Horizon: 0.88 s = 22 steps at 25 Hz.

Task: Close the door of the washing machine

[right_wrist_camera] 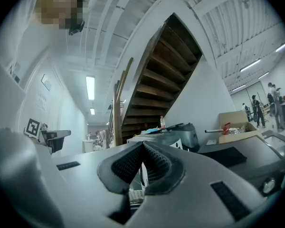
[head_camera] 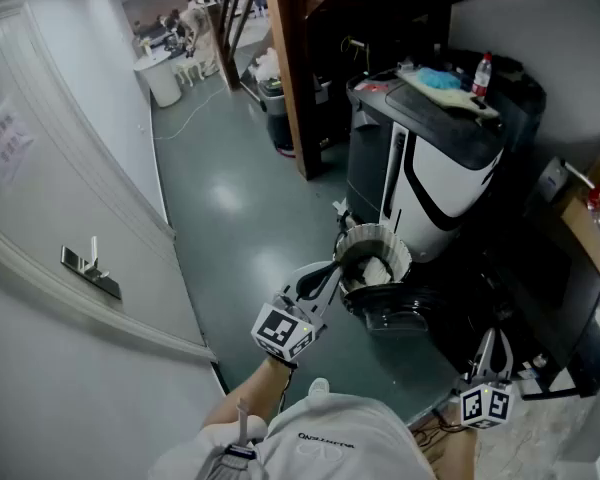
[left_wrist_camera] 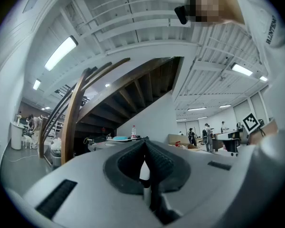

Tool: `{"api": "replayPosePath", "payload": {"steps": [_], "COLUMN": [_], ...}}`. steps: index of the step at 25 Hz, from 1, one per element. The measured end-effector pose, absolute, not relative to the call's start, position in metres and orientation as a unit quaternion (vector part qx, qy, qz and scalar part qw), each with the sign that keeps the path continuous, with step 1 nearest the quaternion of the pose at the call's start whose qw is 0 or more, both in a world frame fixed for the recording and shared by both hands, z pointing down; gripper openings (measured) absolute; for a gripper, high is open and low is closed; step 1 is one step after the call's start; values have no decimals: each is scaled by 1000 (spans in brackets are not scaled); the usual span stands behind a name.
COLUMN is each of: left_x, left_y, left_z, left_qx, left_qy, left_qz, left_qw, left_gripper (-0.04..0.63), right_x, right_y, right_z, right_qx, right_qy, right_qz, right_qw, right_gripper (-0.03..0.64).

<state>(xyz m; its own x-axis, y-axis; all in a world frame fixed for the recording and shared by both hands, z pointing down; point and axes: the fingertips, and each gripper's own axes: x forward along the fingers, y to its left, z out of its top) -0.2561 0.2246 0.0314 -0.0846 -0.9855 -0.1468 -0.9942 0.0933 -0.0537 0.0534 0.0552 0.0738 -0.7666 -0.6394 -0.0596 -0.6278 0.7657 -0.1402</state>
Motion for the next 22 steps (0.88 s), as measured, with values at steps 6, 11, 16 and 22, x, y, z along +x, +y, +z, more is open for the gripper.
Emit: {"api": "replayPosePath", "payload": {"steps": [6,11,16,22], "left_x": [-257,-255,-263,-290], "left_y": [227,227,235,253], "left_z": [32,32,36,43], "left_qx": [-674,-678,-679,-679], "left_qy": [734,731,730,730], "left_qz": [30,31,35,51], "left_qw": [72,71,67,58], "left_gripper": [2,2,2,2], "right_x": [50,45,24,-19], "right_y": [60,65,70,86], "right_z": [76,76,82,84], "right_qx": [-337,-327,-319,-307], "right_qy": [938,941,944,949], "right_qz": [-60,-63,-63,-58], "right_qw": [51,58,51,40], "right_gripper": [11,11,11,11]}}
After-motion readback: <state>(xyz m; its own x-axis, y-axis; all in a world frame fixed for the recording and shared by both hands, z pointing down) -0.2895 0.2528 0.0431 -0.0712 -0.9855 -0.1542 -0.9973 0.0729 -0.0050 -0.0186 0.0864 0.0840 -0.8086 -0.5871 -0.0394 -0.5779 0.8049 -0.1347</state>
